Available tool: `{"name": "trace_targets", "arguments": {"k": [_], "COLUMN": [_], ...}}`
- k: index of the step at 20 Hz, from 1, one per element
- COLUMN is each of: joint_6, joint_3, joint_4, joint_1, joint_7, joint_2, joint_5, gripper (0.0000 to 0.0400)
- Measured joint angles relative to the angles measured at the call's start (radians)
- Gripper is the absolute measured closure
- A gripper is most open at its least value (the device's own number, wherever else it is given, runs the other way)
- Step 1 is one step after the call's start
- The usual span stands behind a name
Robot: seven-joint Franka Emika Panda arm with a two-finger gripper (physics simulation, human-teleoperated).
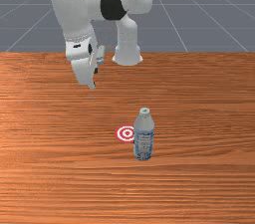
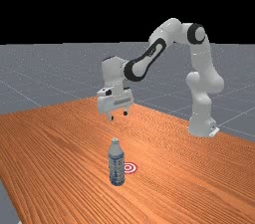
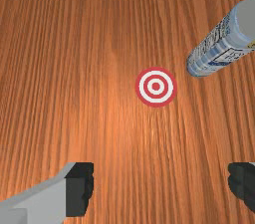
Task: Pick up the bottle and put it on the marker
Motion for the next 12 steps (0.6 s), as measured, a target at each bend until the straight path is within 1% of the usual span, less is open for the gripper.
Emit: {"name": "trace_targets", "arguments": {"k": [2,3,4,5,6,7,8,12], "joint_6": [-0.024,-0.170,-0.203,-0.276,-0.169,-0.212,-0.081,-0.117], "joint_3": [0.010,-0.031,-0.030,-0.031,-0.028,-0.027,-0.017,-0.015], "joint_4": [0.068,0.229,0.288,0.384,0.308,0.379,0.288,0.386], "joint_1": [-0.010,0.047,0.048,0.050,0.050,0.052,0.045,0.048], "joint_7": [-0.005,0.136,0.141,0.147,0.144,0.149,0.100,0.114], "joint_2": [0.034,0.120,0.156,0.211,0.174,0.215,0.172,0.234], "joint_5": [0.018,-0.162,-0.163,-0.168,-0.159,-0.160,-0.149,-0.148], "gripper": [0.0000,0.0000,0.0000,0.0000,0.0000,0.0000,0.0000,0.0000]}}
